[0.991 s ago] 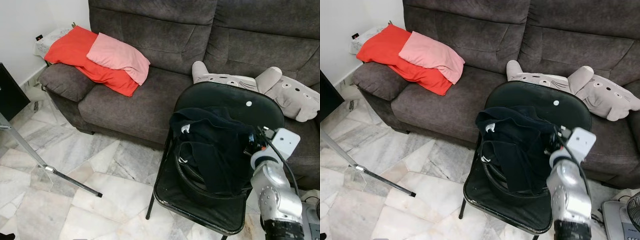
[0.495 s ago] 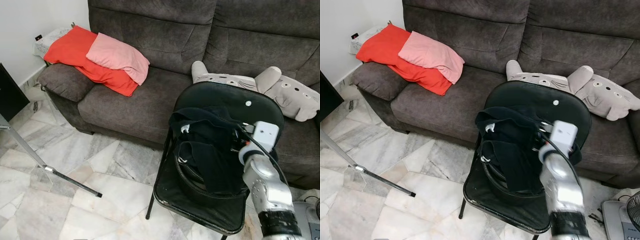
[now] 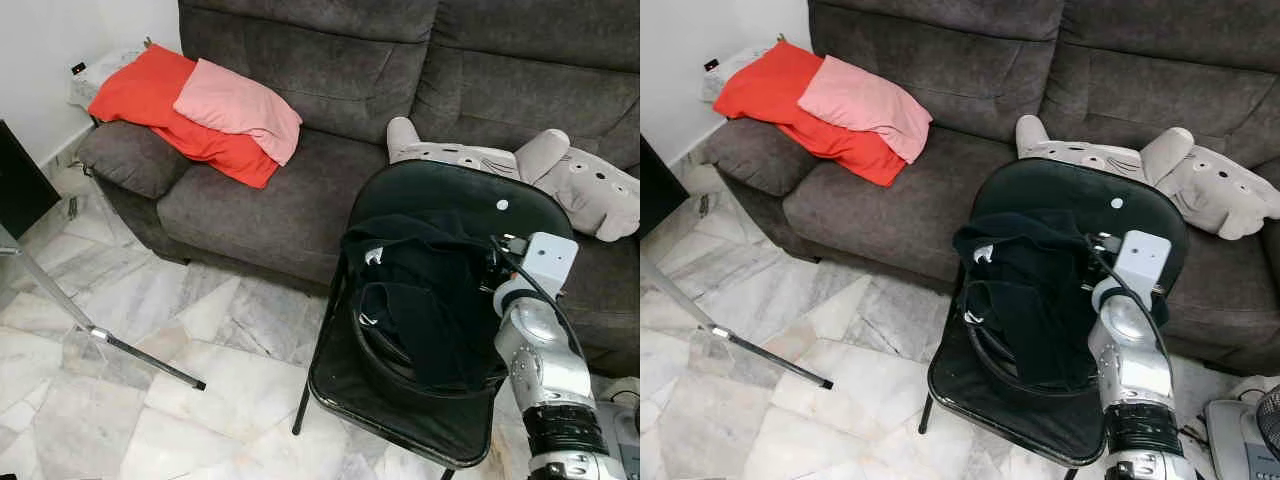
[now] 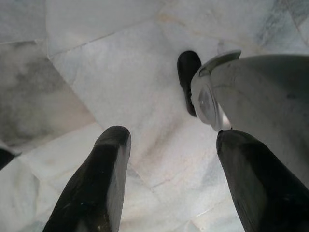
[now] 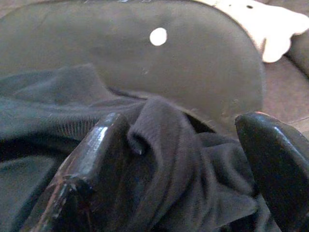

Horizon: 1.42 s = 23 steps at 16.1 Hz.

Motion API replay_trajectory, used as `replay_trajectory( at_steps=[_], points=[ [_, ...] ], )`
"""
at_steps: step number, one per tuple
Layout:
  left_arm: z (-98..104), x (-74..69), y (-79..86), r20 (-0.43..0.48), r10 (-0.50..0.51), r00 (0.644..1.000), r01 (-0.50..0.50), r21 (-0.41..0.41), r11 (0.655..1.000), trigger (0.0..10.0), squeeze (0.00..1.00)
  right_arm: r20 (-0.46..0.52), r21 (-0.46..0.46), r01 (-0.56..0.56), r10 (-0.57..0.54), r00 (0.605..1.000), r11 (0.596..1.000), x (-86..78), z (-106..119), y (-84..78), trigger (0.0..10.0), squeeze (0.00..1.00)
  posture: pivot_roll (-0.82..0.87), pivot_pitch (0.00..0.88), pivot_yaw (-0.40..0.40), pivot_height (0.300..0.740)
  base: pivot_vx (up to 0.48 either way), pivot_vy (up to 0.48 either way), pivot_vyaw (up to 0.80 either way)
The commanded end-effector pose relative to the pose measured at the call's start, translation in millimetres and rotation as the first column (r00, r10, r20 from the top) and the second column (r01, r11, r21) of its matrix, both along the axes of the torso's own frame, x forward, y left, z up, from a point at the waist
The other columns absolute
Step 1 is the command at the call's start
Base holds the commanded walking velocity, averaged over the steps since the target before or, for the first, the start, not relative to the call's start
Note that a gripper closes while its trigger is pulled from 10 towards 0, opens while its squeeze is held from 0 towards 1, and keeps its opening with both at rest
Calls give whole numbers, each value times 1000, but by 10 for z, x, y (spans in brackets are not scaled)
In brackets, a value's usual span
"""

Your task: Hang hanger

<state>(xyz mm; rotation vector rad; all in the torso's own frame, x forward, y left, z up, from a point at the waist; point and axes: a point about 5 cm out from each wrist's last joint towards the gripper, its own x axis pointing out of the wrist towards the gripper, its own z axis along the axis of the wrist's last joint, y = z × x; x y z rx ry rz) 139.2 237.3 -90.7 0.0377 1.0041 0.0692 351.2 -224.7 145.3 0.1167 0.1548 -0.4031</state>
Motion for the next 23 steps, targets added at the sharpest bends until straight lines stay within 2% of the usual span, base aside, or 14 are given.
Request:
replay_trajectory(
  at_steps=[1, 3, 7, 8, 10, 12, 14, 16, 18, 21, 23],
  points=[
    [-38, -129, 30, -35, 10, 999, -11, -1, 1000, 10000, 0, 2, 12, 26, -26, 1000, 1000, -38, -26, -28, 10000, 0, -120, 192, -3, 740, 0, 0, 0],
    [-44, -155, 34, -39, 7, 999, -7, 0, 1000, 10000, 0, -16, 8, 48, -47, 999, 999, -102, -66, -10, 10000, 0, -126, 193, -2, 740, 0, 0, 0],
    [-52, -134, -20, -38, 0, 999, 0, 2, 1000, 10000, 0, -34, 15, 22, -22, 999, 1000, -129, -108, 33, 10000, 0, -123, 192, -5, 740, 0, 0, 0],
    [-50, -120, -27, -36, 1, 999, -1, 3, 1000, 10000, 0, -28, 20, 15, -14, 1000, 1000, -130, -93, 53, 10000, 0, -123, 192, -5, 740, 0, 0, 0],
    [-41, -84, -31, -31, 1, 1000, -1, 6, 1000, 10000, 0, 43, 34, -21, 19, 999, 999, -139, -10, 129, 10000, 0, -125, 192, -5, 740, 0, 0, 0],
    [-32, -54, -34, -26, -1, 1000, 2, 6, 1000, 10000, 0, 84, 3, -50, 50, 995, 999, -177, 27, 193, 10000, 0, -128, 194, -6, 740, 0, 0, 0],
    [-17, -12, -30, -16, -5, 1000, 5, 4, 1000, 10000, 0, 28, -46, -73, 74, 997, 996, -321, -75, 256, 10000, 0, -128, 196, -7, 740, 0, 0, 0],
    [-13, -10, -21, -15, -7, 1000, 7, 5, 1000, 10000, 0, -41, -63, -50, 47, 998, 997, -473, -180, 207, 10000, 0, -139, 198, -7, 740, 0, 0, 0],
    [-15, -25, -9, -18, -9, 1000, 9, 7, 1000, 10000, 0, -76, -70, -43, 38, 996, 997, -553, -232, 186, 10000, 0, -141, 199, -6, 740, 0, 0, 0],
    [-25, -66, 0, -25, -11, 1000, 11, 5, 1000, 10000, 0, -63, -62, 5, -9, 998, 998, -567, -222, 111, 10000, 0, -141, 197, -4, 740, 0, 0, 0],
    [-30, -90, 10, -28, -9, 1000, 9, 4, 1000, 10000, 0, -31, -62, 2, -4, 1000, 998, -484, -125, 88, 10000, 0, -138, 195, -4, 740, 0, 0, 0]
  ],
)
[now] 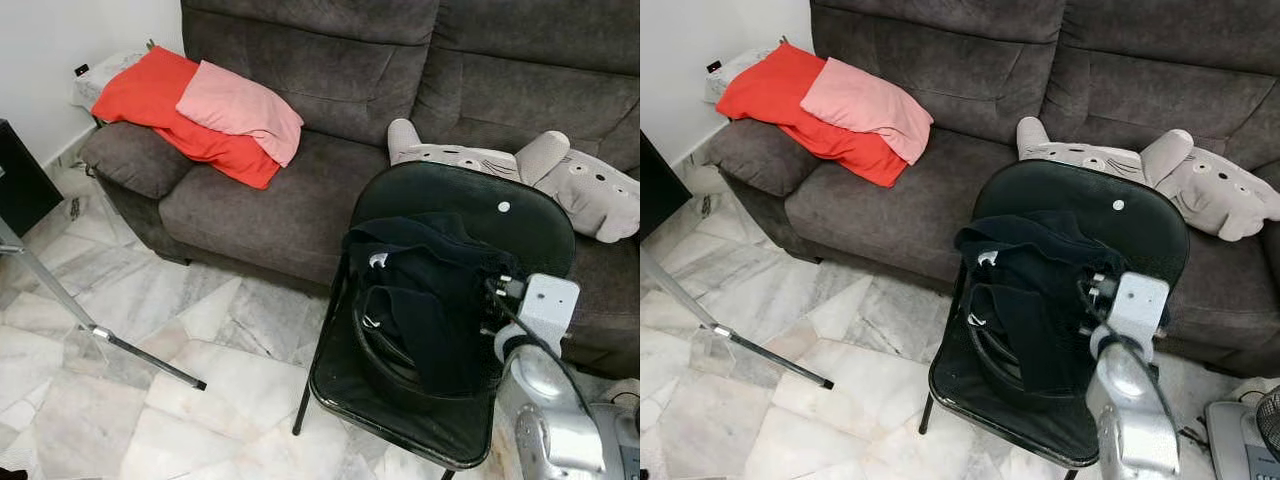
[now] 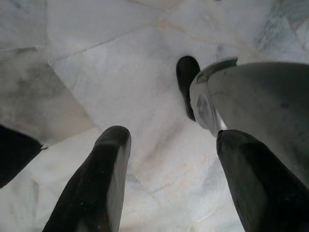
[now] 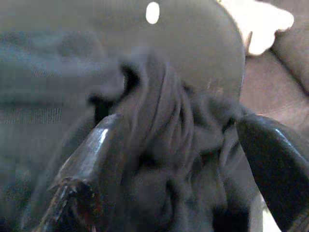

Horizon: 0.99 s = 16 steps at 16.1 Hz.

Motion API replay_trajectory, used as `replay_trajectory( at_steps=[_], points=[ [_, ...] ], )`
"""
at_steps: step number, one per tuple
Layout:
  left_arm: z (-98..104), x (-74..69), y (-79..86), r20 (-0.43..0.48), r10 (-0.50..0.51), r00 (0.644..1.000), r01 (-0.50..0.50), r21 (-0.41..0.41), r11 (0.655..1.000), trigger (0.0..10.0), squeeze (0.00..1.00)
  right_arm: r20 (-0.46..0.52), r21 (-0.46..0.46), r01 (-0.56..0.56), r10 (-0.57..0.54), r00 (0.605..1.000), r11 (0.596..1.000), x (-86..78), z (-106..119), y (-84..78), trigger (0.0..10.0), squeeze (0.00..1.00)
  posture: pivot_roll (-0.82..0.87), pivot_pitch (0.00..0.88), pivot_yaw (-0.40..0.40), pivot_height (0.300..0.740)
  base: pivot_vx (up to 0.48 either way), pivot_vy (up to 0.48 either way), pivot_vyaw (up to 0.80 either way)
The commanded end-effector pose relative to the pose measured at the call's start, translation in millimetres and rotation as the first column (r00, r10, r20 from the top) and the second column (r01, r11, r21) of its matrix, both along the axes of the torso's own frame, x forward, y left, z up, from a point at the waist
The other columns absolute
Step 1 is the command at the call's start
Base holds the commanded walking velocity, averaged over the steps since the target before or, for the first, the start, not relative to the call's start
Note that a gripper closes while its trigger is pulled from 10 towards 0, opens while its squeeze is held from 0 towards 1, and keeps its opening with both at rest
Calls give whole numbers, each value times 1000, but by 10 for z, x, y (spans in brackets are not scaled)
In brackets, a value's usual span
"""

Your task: Hang hanger

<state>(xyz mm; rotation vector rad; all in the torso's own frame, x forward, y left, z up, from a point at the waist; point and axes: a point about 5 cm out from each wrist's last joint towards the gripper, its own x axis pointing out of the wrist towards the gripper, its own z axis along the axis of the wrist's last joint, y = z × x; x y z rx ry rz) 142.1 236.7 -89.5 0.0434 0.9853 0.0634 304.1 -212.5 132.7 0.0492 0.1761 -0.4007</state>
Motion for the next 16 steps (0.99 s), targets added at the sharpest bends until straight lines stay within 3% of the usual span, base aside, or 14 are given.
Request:
replay_trajectory(
  at_steps=[1, 6, 12, 16],
  points=[
    [-44, -128, 23, -48, 0, 999, 0, 2, 1000, 10000, 0, 11, -4, 4, -4, 1000, 1000, 27, 44, -43, 10000, 0, -138, 194, -4, 740, 0, 0, 0],
    [-61, -86, -90, -49, -7, 999, 6, -6, 1000, 10000, 0, -10, -35, 24, -24, 1000, 999, 123, 84, -157, 10000, 0, -134, 193, -3, 740, 0, 0, 0],
    [-46, -50, -74, -46, -9, 999, 9, -1, 1000, 10000, 0, -67, -2, 8, -8, 998, 1000, -41, -58, -30, 10000, 0, -137, 201, -2, 740, 0, 0, 0],
    [-33, -70, -1, -43, -7, 999, 7, 1, 1000, 10000, 0, -90, -2, 24, -24, 996, 1000, -50, -104, -73, 10000, 0, -136, 198, -4, 740, 0, 0, 0]
  ],
)
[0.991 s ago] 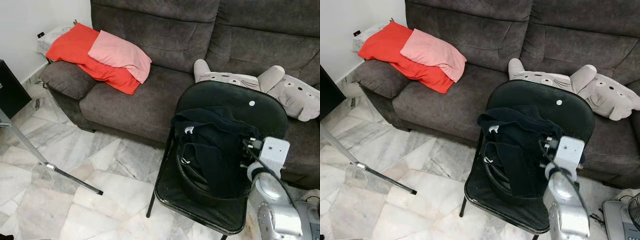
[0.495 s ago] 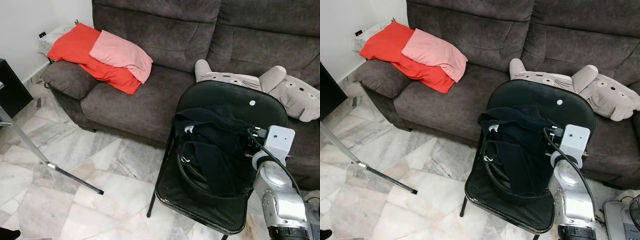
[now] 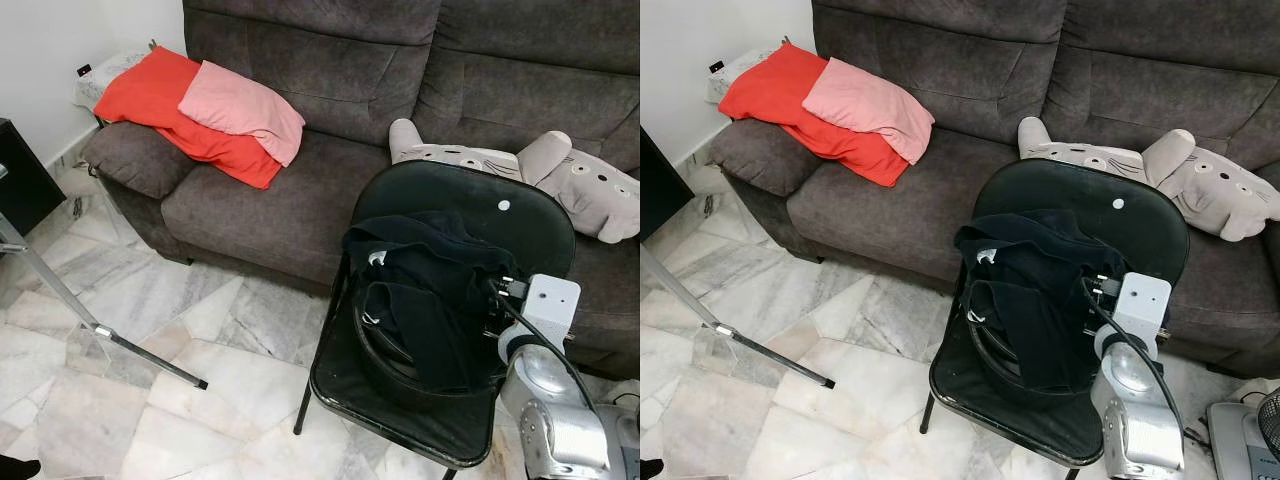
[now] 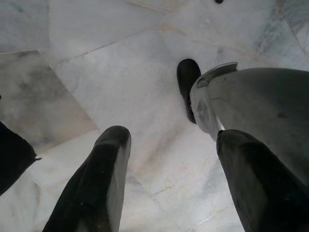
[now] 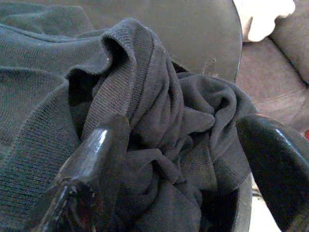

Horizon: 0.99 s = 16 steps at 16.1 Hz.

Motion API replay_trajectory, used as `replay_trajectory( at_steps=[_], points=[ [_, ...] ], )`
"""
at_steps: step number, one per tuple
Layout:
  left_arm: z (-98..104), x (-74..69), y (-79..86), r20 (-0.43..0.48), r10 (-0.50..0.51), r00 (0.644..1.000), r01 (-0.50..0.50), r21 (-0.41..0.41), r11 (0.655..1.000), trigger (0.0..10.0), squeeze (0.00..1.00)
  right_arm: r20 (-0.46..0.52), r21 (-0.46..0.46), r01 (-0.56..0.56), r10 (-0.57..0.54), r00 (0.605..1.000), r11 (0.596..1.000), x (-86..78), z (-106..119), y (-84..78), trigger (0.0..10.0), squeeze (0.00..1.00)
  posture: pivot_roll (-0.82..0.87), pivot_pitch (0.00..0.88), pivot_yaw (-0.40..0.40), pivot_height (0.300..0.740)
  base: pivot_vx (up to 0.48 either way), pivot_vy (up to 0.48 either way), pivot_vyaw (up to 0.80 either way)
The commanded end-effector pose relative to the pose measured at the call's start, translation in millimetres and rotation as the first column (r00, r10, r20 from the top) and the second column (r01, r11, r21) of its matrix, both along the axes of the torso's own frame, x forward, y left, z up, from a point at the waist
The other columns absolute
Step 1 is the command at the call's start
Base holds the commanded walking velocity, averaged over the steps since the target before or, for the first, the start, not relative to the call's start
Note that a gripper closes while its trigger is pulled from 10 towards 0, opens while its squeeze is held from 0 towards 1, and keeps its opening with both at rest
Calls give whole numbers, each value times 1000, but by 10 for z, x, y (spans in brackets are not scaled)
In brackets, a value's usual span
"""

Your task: Hang hanger

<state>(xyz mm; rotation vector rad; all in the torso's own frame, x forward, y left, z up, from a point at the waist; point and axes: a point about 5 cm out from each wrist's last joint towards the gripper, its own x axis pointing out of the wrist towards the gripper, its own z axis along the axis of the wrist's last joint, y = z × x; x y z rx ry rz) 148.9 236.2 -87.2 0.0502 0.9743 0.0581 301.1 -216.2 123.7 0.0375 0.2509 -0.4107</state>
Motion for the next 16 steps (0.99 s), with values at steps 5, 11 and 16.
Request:
replay_trajectory(
  at_steps=[5, 11, 16],
  points=[
    [-47, -128, 20, -49, 1, 999, -2, -6, 1000, 10000, 0, 46, -1, 23, -23, 999, 1000, 124, 115, -123, 10000, 0, -133, 195, -1, 740, 0, 0, 0],
    [-88, -90, -202, -54, -17, 998, 16, -25, 1000, 10000, 0, 29, 15, -15, 14, 999, 1000, 187, 59, -86, 10000, 0, -128, 198, 2, 740, 0, 0, 0],
    [-106, -156, -196, -58, -25, 998, 24, -20, 1000, 10000, 0, 73, -3, -24, 24, 997, 1000, 321, 153, -122, 10000, 0, -121, 198, 5, 740, 0, 0, 0]
  ],
)
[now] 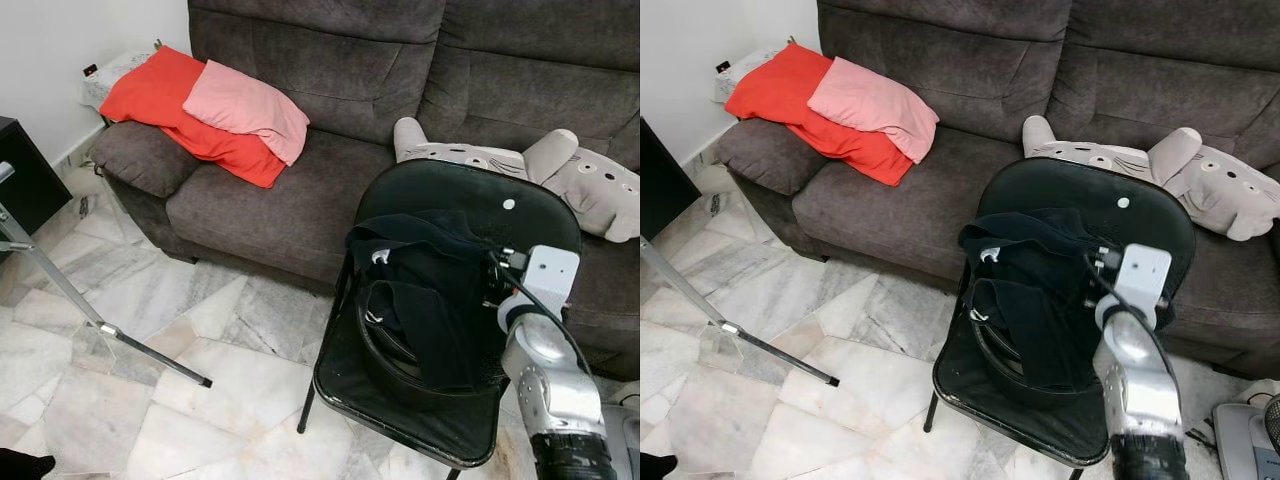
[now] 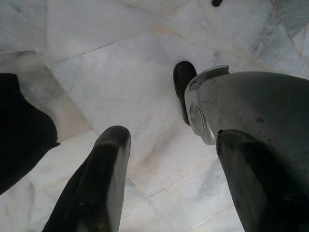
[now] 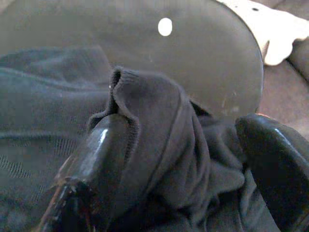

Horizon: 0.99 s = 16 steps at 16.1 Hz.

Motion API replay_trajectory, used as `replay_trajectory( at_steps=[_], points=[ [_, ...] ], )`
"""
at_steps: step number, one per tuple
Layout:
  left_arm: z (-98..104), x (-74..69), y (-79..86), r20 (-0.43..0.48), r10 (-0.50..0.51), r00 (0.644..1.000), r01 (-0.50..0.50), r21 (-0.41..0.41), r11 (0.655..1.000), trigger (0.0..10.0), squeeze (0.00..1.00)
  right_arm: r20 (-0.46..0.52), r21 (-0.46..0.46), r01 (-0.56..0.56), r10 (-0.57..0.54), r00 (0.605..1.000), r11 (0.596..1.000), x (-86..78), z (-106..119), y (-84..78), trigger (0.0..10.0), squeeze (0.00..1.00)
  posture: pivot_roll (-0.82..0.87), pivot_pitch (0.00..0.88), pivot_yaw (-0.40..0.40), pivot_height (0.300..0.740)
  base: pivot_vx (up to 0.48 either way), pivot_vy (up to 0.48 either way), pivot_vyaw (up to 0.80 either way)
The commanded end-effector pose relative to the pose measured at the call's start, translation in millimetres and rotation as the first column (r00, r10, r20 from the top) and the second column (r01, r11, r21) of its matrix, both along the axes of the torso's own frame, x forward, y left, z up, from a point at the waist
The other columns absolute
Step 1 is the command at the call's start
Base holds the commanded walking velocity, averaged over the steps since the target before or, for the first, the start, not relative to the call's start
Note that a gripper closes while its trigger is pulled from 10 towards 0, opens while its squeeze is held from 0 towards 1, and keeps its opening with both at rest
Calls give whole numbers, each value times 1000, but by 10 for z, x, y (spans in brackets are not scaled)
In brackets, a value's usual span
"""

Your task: Hang hanger

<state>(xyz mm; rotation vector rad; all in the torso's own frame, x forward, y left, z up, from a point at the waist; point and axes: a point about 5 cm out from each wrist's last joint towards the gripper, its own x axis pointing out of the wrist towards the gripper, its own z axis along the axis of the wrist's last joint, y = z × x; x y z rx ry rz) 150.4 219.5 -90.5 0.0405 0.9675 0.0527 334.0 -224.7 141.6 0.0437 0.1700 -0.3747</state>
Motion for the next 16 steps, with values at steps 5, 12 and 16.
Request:
replay_trajectory(
  at_steps=[5, 12, 16],
  points=[
    [6, -166, 277, -61, -13, 998, 14, 12, 1000, 10000, 0, -10, -7, 5, -5, 1000, 1000, 58, -22, -29, 10000, 0, -115, 200, 7, 740, 0, 0, 0],
    [-61, -91, -106, -56, -55, 997, 54, -20, 998, 10000, 0, 52, 62, -9, 6, 999, 998, 182, 24, -22, 10000, 0, -104, 201, 15, 740, 0, 0, 0],
    [-47, -55, -91, -53, -59, 997, 58, -17, 998, 10000, 0, 18, 45, -77, 76, 997, 996, 237, -27, 118, 10000, 0, -100, 201, 17, 740, 0, 0, 0]
  ],
)
